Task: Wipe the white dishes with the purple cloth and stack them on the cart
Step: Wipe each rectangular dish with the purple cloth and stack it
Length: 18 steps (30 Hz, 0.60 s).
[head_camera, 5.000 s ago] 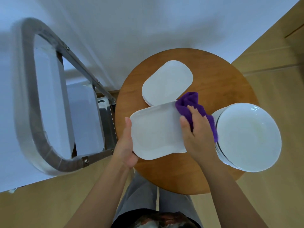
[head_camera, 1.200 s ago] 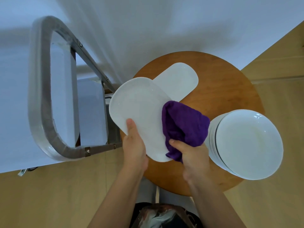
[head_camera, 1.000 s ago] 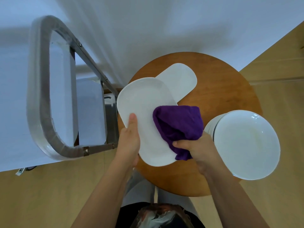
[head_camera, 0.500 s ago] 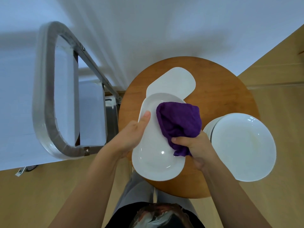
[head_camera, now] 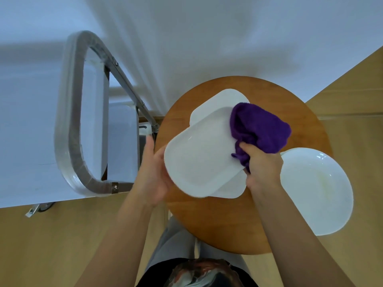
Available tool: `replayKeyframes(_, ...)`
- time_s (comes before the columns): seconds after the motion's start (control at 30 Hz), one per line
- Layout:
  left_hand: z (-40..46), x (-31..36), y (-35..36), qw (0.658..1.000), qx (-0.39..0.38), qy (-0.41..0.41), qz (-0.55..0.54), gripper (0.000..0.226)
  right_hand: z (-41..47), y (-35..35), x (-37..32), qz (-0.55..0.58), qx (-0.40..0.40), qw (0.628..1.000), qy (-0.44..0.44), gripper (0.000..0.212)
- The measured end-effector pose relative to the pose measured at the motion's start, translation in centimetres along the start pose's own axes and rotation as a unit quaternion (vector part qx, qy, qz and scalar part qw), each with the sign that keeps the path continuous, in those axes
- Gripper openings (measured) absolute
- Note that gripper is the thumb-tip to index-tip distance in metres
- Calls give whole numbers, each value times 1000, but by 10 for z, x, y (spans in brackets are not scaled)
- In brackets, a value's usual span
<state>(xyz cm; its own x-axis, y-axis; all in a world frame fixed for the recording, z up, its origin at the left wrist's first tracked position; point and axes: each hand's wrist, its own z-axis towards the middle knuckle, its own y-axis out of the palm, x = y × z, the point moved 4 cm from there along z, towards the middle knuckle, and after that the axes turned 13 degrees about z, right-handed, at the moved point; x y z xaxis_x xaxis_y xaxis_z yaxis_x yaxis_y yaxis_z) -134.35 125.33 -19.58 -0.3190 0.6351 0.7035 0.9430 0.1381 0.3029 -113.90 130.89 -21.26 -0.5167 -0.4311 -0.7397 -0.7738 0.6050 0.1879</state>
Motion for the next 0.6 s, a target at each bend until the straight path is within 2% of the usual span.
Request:
replayKeyframes(0.1,-1,-23,17,990,95,63,-77,66,-6,-1,13,53,57,997,5,55)
replayKeyframes(0.17,2,-38,25,975,179,46,-121,46,-13,-3,28,44,60,997,22,55)
replayKeyframes(0.23,3,-41,24,969,217,41,-108,35,-15,-8,33,34,51,998,34,47)
replayKeyframes(0.33,5,-34,8,974,218,43,-38,33,-6,-19,22,-6,-4,999,38,45)
replayKeyframes(0.4,5,-27,-4,981,193,35,-6,43,2,-21,10,-106,-85,990,20,47)
replayKeyframes(0.47,4,-20,-14,985,172,21,15,46,7,-15,-2,-227,-180,957,-5,50)
replayKeyframes(0.53,3,-14,-21,987,153,11,46,47,10,-8,-12,-305,-238,922,-20,55)
replayKeyframes(0.6,3,-9,-21,987,124,-7,105,53,13,0,-19,-352,-284,891,-30,80)
